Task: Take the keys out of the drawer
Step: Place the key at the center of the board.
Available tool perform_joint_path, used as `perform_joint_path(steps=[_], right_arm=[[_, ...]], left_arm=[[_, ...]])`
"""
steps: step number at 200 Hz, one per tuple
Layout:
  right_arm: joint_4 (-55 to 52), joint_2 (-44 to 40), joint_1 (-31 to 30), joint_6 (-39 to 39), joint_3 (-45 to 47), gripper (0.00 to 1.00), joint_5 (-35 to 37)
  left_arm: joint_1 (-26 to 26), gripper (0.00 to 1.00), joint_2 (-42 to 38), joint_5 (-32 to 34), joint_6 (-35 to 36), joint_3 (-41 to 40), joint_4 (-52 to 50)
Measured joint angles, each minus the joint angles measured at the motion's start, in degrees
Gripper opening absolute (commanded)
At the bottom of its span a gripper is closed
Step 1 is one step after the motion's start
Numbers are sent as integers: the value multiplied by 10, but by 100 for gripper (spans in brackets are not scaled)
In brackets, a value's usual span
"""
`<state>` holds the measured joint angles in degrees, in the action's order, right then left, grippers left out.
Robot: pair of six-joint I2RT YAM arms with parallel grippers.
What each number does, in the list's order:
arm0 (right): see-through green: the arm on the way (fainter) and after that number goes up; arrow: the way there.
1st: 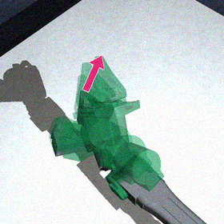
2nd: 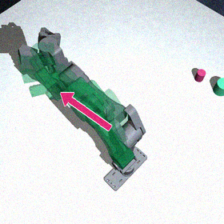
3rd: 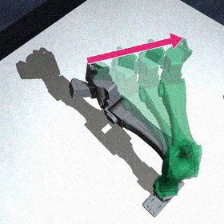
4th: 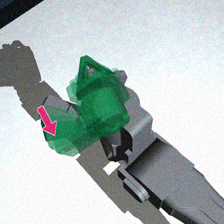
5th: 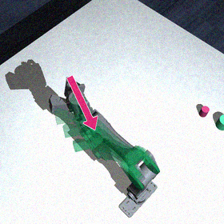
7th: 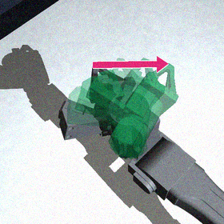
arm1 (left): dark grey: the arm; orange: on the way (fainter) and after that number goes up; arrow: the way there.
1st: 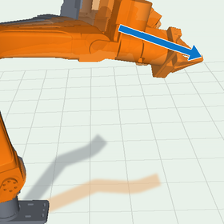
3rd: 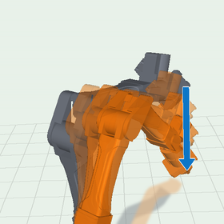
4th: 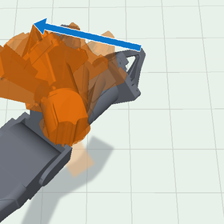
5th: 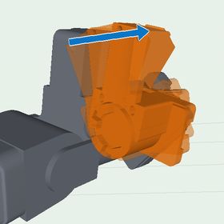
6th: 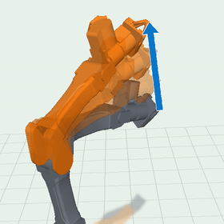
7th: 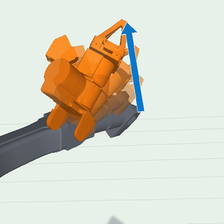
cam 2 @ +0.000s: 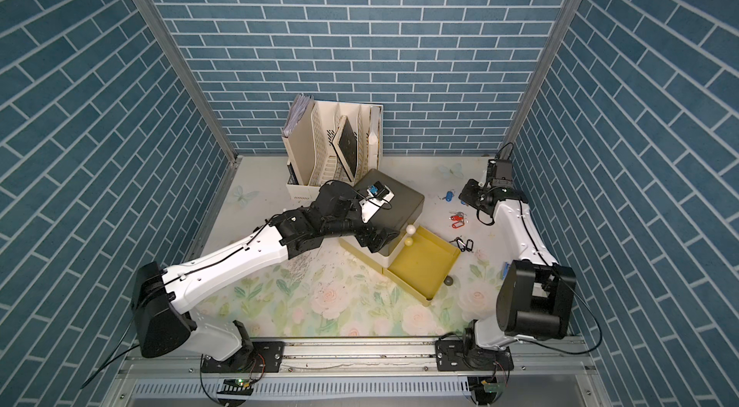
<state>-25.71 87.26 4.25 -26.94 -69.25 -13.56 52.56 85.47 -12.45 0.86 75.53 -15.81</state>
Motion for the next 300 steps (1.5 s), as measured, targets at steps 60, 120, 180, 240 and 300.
perform_joint_path(steps=[60, 120, 180, 240, 300], right_arm=[[57, 88, 14, -10, -16, 0, -61], [106, 166, 14, -35, -23, 0, -122], [136, 221, 15, -49, -34, 0, -153], [155, 261, 35, -64, -61, 0, -164], [163, 300, 59, -74, -121, 0, -167]], left_arm=[[0, 100, 18, 7, 16, 21, -2], [0, 100, 52, 9, 30, 64, -6], [0, 100, 62, 13, 36, 64, -7], [0, 100, 63, 19, 40, 64, -7], [1, 100, 89, 19, 40, 64, -7]])
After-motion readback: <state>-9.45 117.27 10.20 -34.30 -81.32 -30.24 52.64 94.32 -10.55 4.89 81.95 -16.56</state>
